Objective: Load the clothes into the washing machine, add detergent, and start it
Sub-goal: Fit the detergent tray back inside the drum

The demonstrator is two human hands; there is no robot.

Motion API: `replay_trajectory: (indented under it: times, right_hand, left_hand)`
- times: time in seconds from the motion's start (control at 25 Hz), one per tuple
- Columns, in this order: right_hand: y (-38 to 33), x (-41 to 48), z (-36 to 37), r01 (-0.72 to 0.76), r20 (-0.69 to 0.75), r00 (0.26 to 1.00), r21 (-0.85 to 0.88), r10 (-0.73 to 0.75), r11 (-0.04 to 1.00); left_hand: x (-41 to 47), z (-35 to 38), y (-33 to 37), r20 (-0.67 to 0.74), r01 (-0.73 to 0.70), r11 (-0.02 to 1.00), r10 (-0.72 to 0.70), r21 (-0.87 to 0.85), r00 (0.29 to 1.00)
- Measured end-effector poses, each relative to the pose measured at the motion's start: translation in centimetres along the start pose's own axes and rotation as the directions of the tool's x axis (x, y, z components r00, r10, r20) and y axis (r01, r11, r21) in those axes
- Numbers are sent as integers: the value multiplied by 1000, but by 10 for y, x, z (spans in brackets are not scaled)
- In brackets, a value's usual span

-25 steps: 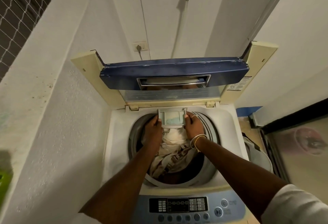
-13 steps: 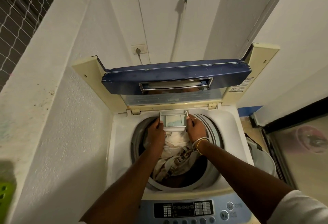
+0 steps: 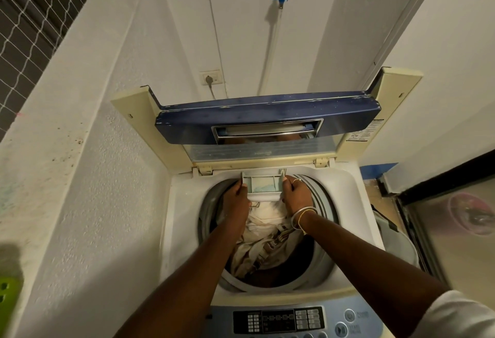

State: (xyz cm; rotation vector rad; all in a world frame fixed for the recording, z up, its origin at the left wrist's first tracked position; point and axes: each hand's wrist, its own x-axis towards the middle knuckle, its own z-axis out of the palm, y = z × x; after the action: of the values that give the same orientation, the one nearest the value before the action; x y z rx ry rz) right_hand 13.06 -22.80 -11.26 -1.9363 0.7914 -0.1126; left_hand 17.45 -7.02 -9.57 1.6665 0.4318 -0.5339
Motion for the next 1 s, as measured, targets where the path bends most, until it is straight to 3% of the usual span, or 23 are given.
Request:
replay_trajectory:
  times: [0.36, 0.76, 1.0]
  right_hand:
    - [2, 2, -4, 32, 17, 999, 24, -33, 999]
    - [3, 6, -5, 14, 42, 999, 26, -15, 1000]
    - [10, 6, -6, 28, 88, 996, 61, -33, 998]
  left_hand:
    - [-2, 2, 3, -13, -20, 997, 21, 70, 1000]
    - [-1, 3, -3, 3, -47, 999, 47, 13, 999]
    - [0, -2, -13, 68, -98, 995, 96, 29, 993]
